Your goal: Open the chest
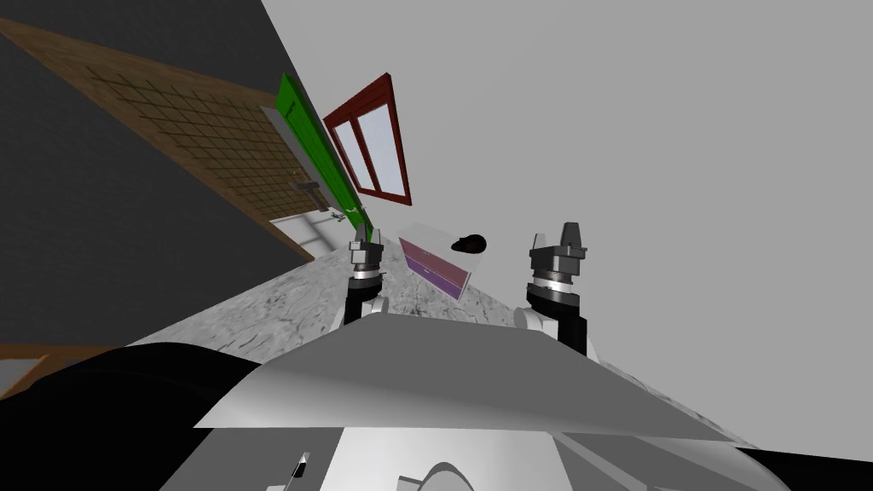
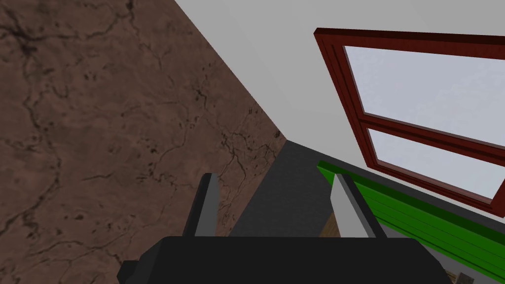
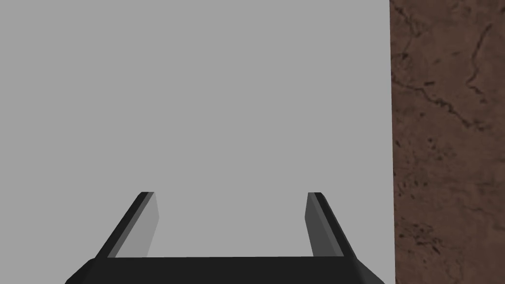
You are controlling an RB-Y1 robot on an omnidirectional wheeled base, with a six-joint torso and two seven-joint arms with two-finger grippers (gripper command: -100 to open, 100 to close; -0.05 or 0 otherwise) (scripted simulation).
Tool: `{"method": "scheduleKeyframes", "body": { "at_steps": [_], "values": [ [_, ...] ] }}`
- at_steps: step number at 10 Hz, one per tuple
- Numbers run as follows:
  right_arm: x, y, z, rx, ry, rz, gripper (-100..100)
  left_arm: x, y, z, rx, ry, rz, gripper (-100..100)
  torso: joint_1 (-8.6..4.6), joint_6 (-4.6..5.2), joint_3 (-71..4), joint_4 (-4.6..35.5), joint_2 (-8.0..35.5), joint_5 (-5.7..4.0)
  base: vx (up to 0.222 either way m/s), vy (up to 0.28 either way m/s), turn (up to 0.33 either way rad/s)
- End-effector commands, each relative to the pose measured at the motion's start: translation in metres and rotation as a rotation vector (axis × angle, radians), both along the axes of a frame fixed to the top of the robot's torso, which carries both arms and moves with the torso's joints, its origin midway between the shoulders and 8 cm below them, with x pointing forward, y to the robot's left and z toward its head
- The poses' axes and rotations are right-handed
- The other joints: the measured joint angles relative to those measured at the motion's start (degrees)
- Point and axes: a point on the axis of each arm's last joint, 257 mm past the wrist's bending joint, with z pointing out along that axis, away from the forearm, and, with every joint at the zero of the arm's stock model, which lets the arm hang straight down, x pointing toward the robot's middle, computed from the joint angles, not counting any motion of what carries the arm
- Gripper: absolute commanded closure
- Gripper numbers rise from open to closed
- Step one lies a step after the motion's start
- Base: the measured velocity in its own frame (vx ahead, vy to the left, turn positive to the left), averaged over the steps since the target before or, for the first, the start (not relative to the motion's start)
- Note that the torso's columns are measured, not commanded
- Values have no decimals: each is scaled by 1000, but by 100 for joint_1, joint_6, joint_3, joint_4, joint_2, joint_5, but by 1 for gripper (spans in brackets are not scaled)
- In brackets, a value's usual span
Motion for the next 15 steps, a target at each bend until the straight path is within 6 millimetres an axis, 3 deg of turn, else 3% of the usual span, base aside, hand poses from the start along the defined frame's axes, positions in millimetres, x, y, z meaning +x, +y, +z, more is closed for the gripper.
{"method": "scheduleKeyframes", "body": {
  "at_steps": [1,3,4,6,15],
  "values": [
    [0,0,0,0,0,0,0,0,0,0,0,0,0,0,0,0,-845,423,424,0,0,0,0],
    [0,0,0,0,0,0,0,0,0,0,0,0,0,0,0,0,-2537,1269,1270,0,0,0,0],
    [0,0,0,0,0,0,0,3,-3,-7,29,12,-12,-100,0,0,-3383,1692,1693,0,22,6,-44],
    [0,0,0,0,1,0,0,8,-6,-18,61,29,-24,-100,6,0,-3894,1935,1931,2,35,18,-58],
    [0,0,0,0,1,0,0,34,-8,-91,181,120,-46,-100,-6,1,-3916,1962,1966,-2,54,24,-82]
  ]
}}
